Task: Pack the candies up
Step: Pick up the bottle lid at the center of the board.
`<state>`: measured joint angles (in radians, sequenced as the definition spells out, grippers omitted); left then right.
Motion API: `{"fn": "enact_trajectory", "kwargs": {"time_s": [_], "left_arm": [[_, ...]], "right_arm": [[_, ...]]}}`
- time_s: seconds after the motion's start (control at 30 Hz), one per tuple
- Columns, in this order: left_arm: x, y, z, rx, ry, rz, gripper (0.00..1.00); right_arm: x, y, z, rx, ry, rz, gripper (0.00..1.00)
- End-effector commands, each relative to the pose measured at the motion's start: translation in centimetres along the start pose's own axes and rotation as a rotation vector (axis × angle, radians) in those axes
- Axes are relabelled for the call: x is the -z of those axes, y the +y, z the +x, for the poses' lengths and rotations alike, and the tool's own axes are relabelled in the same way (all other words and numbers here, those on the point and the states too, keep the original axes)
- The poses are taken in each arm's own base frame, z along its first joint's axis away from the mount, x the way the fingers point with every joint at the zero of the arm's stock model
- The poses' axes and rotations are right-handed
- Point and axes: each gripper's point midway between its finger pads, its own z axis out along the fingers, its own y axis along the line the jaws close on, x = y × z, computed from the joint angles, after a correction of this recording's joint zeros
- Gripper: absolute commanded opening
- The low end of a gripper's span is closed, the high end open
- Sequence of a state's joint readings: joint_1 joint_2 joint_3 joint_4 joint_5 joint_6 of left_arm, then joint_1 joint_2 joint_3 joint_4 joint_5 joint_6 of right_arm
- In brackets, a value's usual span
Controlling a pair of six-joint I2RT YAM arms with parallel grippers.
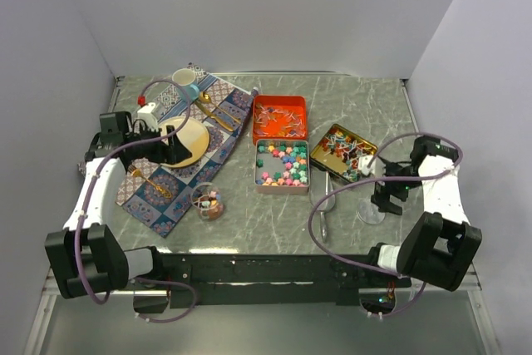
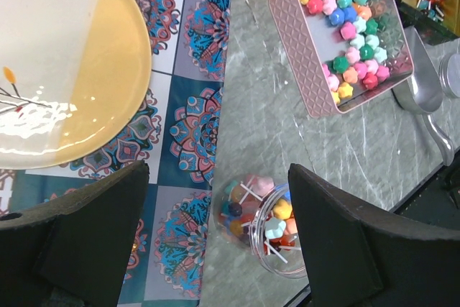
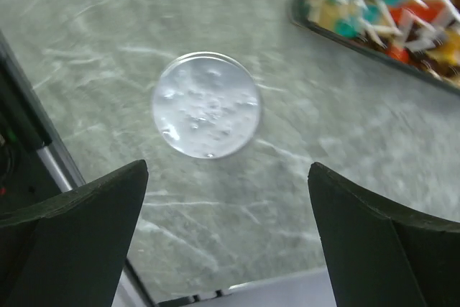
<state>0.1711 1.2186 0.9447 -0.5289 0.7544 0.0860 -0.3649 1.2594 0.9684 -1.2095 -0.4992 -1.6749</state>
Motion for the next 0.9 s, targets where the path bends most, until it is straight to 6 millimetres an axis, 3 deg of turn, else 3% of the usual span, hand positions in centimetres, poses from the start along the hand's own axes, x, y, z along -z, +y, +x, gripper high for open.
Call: {"fn": "enact_trajectory", "kwargs": {"time_s": [0.0, 0.17, 0.33, 0.53, 0.73, 0.87], "left_arm": [[-0.2, 0.3, -1.0, -0.033, -0.010, -0.005, 0.85], [-0.8, 1.0, 0.3, -0.015, 0.024, -0.022, 0.85], [-1.0, 1.7, 0.9, -0.009, 0.042, -0.046, 0.85], [-1.1, 2.3, 1.4, -0.014, 0.055, -0.064, 0.85], [-0.8, 2.8, 2.1, -0.015, 0.066, -0.088, 0.85], [-0.6, 2.9, 2.5, 0.000, 0.063, -0.095, 0.85]], "right_arm": [[-1.3, 1.7, 0.1, 0.294, -0.053, -0.095, 1.00], [-3.9, 1.4, 2.1, 0.373, -0.002, -0.060, 1.00], [-5.6, 0.8, 2.5, 0.333, -0.010, -0.071, 1.00], [-6.0, -0.3, 3.0, 0.313, -0.009, -0.106, 1.00], [-5.9, 2.7, 3.3, 0.348, -0.020, -0.254, 1.00], [-6.9, 3.4, 4.3, 0.399, 0.023, -0.229, 1.00]]}}
